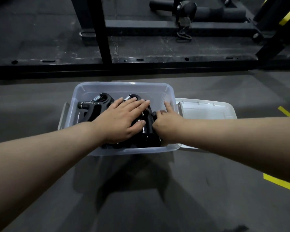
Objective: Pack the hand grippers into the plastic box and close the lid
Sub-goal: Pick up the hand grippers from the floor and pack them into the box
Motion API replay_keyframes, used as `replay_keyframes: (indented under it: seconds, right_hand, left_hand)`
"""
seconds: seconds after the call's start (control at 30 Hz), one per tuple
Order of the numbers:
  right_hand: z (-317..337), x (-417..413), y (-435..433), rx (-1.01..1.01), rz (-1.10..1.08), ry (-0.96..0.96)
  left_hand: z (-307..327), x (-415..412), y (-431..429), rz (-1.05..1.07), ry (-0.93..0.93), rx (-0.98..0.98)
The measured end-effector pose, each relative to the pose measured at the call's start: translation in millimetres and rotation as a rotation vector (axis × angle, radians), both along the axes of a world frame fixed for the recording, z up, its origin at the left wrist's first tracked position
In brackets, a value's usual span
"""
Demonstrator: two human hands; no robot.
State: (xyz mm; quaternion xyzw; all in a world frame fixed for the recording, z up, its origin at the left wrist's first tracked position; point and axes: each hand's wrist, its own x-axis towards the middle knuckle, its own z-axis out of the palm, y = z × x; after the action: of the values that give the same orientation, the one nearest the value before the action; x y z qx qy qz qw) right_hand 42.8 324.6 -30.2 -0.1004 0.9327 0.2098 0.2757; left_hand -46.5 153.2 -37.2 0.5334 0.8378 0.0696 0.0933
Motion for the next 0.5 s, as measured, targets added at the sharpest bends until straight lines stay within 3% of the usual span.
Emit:
replay_keyframes:
  seconds: [0.13,0.3,0.5]
  right_hand:
    - [-5,5,0,-0.013,0.018,0.038]
    - [39,-5,23,-0.157,-0.023,-0.095]
    - [49,-10,32,-0.552,-0.408,0.123]
  left_hand:
    - [-1,0,-1,0.004,0.010,0.008]
    - [-3,-1,0,0.009,0.015,0.016]
    - [-3,1,0,0.022,0.016,0.021]
